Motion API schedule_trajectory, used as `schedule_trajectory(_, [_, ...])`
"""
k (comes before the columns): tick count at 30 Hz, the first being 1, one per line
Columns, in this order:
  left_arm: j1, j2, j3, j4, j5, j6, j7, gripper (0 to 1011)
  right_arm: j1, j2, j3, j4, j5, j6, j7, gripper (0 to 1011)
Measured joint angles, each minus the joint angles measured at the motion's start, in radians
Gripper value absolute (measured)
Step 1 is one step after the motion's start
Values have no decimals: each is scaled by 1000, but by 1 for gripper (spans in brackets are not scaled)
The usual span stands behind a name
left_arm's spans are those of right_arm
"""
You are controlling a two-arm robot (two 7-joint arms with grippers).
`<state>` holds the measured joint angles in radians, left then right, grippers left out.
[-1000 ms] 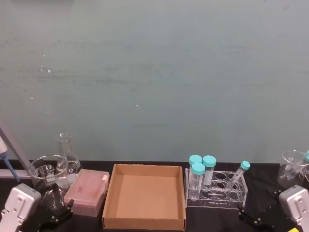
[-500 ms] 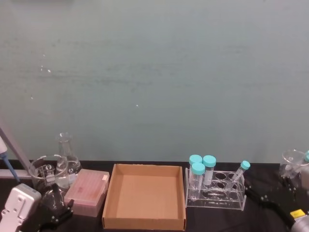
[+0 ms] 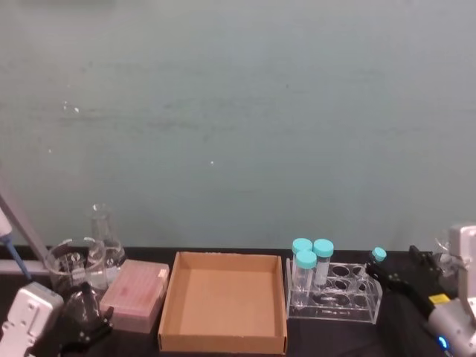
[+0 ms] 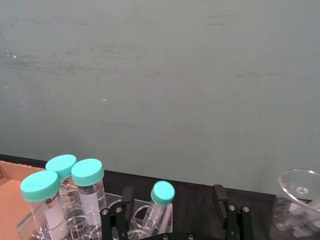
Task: Use the right hand to move the test tube from the test tube rack into the box.
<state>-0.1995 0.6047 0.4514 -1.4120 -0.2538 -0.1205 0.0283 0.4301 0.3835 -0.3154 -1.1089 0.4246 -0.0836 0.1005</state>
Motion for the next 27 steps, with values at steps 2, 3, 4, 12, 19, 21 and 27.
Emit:
schedule_trajectory(2, [0,0,0,0,0,0,0,1000,22,-12,-2,29,-4,7,12,1000])
schedule_trajectory(3, [0,0,0,0,0,0,0,1000,27,-15,-3,36,-5,9,16,1000])
schedule_trajectory(4, [0,0,0,0,0,0,0,1000,35,-19,-4,47,-8,13,19,1000])
schedule_trajectory(12, [0,0,0,0,0,0,0,1000,81,-52,-6,114,-21,46,52,1000])
schedule_trajectory(19, [0,0,0,0,0,0,0,1000,93,-66,0,136,-36,49,67,1000])
schedule_trajectory(21, [0,0,0,0,0,0,0,1000,96,-69,1,140,-41,47,69,1000])
schedule_trajectory(27, [0,0,0,0,0,0,0,1000,96,-69,2,141,-41,46,70,1000])
